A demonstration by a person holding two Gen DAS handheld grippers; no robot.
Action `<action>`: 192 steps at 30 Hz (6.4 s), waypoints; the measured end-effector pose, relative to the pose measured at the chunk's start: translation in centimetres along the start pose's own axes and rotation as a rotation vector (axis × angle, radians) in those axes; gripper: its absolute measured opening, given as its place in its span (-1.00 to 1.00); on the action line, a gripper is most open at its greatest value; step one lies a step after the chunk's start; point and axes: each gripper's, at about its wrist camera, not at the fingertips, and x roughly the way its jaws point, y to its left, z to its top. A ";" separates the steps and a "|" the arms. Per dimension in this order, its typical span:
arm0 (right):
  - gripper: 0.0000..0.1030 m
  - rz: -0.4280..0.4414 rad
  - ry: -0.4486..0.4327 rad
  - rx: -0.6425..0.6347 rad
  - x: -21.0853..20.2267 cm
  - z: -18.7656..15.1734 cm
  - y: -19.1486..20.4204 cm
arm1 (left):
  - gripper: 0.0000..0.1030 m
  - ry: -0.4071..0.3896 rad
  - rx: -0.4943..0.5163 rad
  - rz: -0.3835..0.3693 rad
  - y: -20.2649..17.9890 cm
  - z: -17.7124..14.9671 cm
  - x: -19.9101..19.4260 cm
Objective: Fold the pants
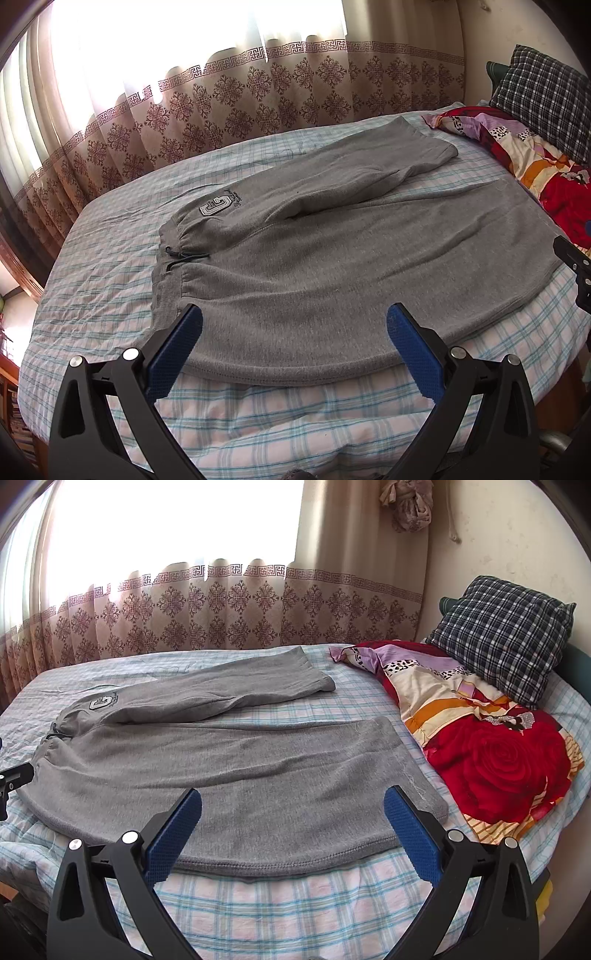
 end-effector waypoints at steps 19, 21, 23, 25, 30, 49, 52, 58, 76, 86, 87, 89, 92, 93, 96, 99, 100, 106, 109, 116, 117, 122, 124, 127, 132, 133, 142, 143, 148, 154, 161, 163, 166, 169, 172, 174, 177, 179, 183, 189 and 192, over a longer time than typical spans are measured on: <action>0.91 -0.007 0.015 -0.006 0.4 -0.2 0.2 | 0.96 0.022 -0.006 -0.004 0.2 -0.5 0.9; 0.91 -0.006 0.023 -0.005 0.5 -0.3 0.2 | 0.96 0.024 -0.006 -0.006 0.2 -0.6 1.0; 0.91 -0.008 0.027 -0.006 0.6 -0.4 0.2 | 0.96 0.027 -0.004 -0.006 0.2 -0.6 1.0; 0.91 -0.010 0.029 -0.006 0.7 -0.4 0.2 | 0.96 0.028 -0.004 -0.007 0.2 -0.6 1.1; 0.91 -0.011 0.038 -0.008 0.9 -0.5 0.2 | 0.96 0.041 -0.006 -0.009 0.2 -0.7 1.4; 0.91 -0.014 0.196 -0.002 5.4 -0.5 0.0 | 0.96 0.186 -0.039 -0.018 4.0 0.3 7.8; 0.91 -0.026 0.201 0.004 6.8 0.9 0.0 | 0.96 0.210 -0.070 -0.018 5.1 1.1 9.3; 0.91 -0.007 0.211 -0.016 9.5 3.4 1.4 | 0.96 0.244 -0.092 -0.015 6.5 2.6 11.6; 0.91 0.052 0.304 -0.060 19.7 9.0 6.0 | 0.96 0.348 -0.140 -0.017 9.7 7.4 19.4; 0.91 0.150 0.323 -0.087 25.5 12.7 11.2 | 0.96 0.396 -0.124 -0.055 8.8 7.6 23.2; 0.91 0.165 0.325 -0.101 25.9 12.9 12.1 | 0.96 0.397 -0.123 -0.059 8.8 7.7 23.5; 0.91 0.199 0.338 -0.131 26.8 13.0 14.1 | 0.96 0.400 -0.123 -0.059 9.0 7.9 24.2; 0.91 0.230 0.347 -0.186 28.1 12.9 16.9 | 0.96 0.404 -0.134 -0.057 9.5 7.9 24.9; 0.91 0.229 0.346 -0.205 28.6 12.9 17.7 | 0.96 0.411 -0.143 -0.062 9.7 7.8 25.1; 0.91 0.233 0.353 -0.223 30.0 13.4 19.2 | 0.96 0.422 -0.149 -0.080 10.2 7.5 25.5; 0.91 0.231 0.359 -0.233 31.7 14.1 19.9 | 0.96 0.421 -0.148 -0.091 10.7 7.6 25.8; 0.91 0.231 0.365 -0.239 32.5 14.2 20.2 | 0.96 0.420 -0.152 -0.097 10.9 7.8 26.0; 0.91 0.239 0.450 -0.261 37.8 14.3 21.5 | 0.96 0.368 -0.192 -0.143 12.4 9.7 26.0; 0.91 0.245 0.465 -0.266 39.9 14.6 22.0 | 0.96 0.356 -0.196 -0.124 13.2 10.5 27.0; 0.91 0.256 0.499 -0.255 42.4 16.1 23.2 | 0.96 0.420 -0.269 -0.112 16.1 11.0 31.2; 0.91 0.257 0.505 -0.254 42.7 16.3 23.4 | 0.96 0.437 -0.277 -0.117 16.3 11.0 31.7; 0.91 0.302 0.584 -0.289 43.2 16.7 23.5 | 0.96 0.464 -0.302 -0.145 17.0 11.3 32.5; 0.91 0.363 0.614 -0.343 43.2 17.0 23.2 | 0.96 0.463 -0.299 -0.153 17.0 11.3 32.4; 0.90 0.402 0.583 -0.339 42.7 18.6 21.4 | 0.96 0.452 -0.308 -0.173 17.3 11.7 31.9; 0.91 0.278 0.479 -0.235 45.1 23.2 14.7 | 0.96 0.415 -0.319 -0.190 18.3 13.1 31.2; 0.91 0.245 0.470 -0.206 46.4 24.1 13.0 | 0.96 0.408 -0.308 -0.182 18.2 13.4 31.3; 0.91 -0.150 0.370 -0.140 53.0 26.2 0.9 | 0.96 0.432 -0.258 -0.030 19.1 14.3 35.8; 0.91 -0.182 0.371 -0.131 53.6 26.1 0.0 | 0.96 0.437 -0.245 -0.013 19.1 14.3 36.4; 0.91 -0.093 0.426 0.015 55.5 25.2 -2.9 | 0.96 0.413 -0.227 0.004 19.1 14.4 37.5; 0.57 0.024 0.422 0.117 57.2 26.2 -3.8 | 0.96 0.392 -0.248 0.028 19.9 15.1 38.8; -0.77 0.105 0.338 0.045 55.0 29.0 -1.1 | 0.96 0.368 -0.286 0.056 20.9 16.7 40.6; -0.78 0.123 0.287 0.088 53.9 30.2 -1.7 | 0.96 0.356 -0.287 0.059 21.2 16.8 40.7; -0.87 0.086 0.238 0.116 53.1 31.2 -2.2 | 0.96 0.339 -0.278 0.068 20.9 16.6 40.4; -0.87 -0.020 0.266 0.124 54.6 30.8 -2.8 | 0.96 0.346 -0.280 0.059 21.2 16.5 40.7; -0.85 -0.067 0.313 0.183 55.2 29.6 -4.3 | 0.96 0.363 -0.275 0.045 20.5 16.2 39.9; -0.51 -0.054 0.323 0.236 54.7 29.5 -4.7 | 0.96 0.376 -0.267 0.035 20.2 16.1 39.4; 0.52 -0.027 0.317 0.274 53.7 30.5 -4.2 | 0.96 0.378 -0.274 0.012 20.4 16.7 38.6; 0.47 -0.002 0.322 0.271 53.3 31.4 -3.2 | 0.96 0.360 -0.267 0.011 20.4 17.3 37.6; 0.47 0.049 0.389 0.315 53.9 32.4 -0.8 | 0.96 0.323 -0.208 0.015 20.5 18.5 36.6; 0.49 0.040 0.514 0.384 56.0 31.4 1.8 | 0.96 0.323 -0.143 0.025 21.6 18.7 37.8; 0.52 0.000 0.552 0.420 57.5 31.2 2.2 | 0.96 0.335 -0.125 0.004 22.2 18.4 38.8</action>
